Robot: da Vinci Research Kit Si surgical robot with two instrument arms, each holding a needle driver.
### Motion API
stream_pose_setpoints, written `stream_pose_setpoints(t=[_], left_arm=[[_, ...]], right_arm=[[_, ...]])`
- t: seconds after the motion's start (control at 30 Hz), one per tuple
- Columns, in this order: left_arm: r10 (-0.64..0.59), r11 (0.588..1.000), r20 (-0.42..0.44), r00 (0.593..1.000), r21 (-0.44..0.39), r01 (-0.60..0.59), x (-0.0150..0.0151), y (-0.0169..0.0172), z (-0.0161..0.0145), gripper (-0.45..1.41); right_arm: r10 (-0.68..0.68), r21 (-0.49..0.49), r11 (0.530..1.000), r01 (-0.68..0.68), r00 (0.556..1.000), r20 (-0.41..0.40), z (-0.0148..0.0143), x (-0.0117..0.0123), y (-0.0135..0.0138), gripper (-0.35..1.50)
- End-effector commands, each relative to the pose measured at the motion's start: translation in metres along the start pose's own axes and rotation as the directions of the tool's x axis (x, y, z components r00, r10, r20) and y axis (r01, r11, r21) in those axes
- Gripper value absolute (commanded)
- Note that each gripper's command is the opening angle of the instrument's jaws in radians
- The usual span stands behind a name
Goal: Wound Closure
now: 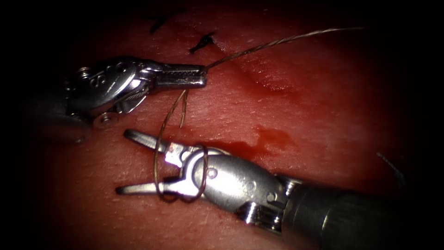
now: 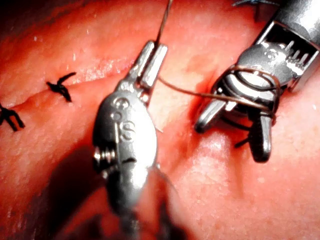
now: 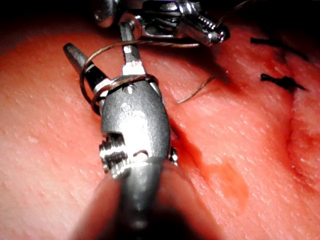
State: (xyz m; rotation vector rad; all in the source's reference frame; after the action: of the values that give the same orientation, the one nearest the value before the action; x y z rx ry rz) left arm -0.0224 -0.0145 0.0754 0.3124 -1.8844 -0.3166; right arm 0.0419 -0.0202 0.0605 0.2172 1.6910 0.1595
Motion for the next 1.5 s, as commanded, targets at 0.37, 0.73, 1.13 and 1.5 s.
stream_pose_setpoints(t=[0.37, 0.73, 1.13, 1.5], left_arm=[[0.022, 0.999, 0.028, 0.999, -0.042, -0.021, 0.0023, 0.0003, -0.0025, -0.45], [0.101, 0.989, 0.115, 0.988, -0.121, -0.087, 0.0004, -0.0049, -0.0063, -0.45], [0.164, 0.976, 0.106, 0.981, -0.160, -0.146, 0.0009, -0.0086, -0.0068, -0.45], [0.204, 0.967, 0.092, 0.975, -0.175, -0.186, 0.0012, -0.0096, -0.0071, -0.45]], right_arm=[[0.017, -0.027, 0.999, -0.021, 0.991, -0.136, 0.0001, 0.0005, 0.0010, 0.32], [0.033, -0.100, 0.994, -0.054, 0.978, -0.205, -0.0005, 0.0006, 0.0021, 0.16], [0.045, -0.158, 0.984, -0.086, 0.969, -0.244, -0.0011, 0.0010, 0.0029, 0.07], [0.096, -0.173, 0.974, -0.148, 0.957, -0.274, -0.0014, 0.0011, 0.0031, 0.32]])
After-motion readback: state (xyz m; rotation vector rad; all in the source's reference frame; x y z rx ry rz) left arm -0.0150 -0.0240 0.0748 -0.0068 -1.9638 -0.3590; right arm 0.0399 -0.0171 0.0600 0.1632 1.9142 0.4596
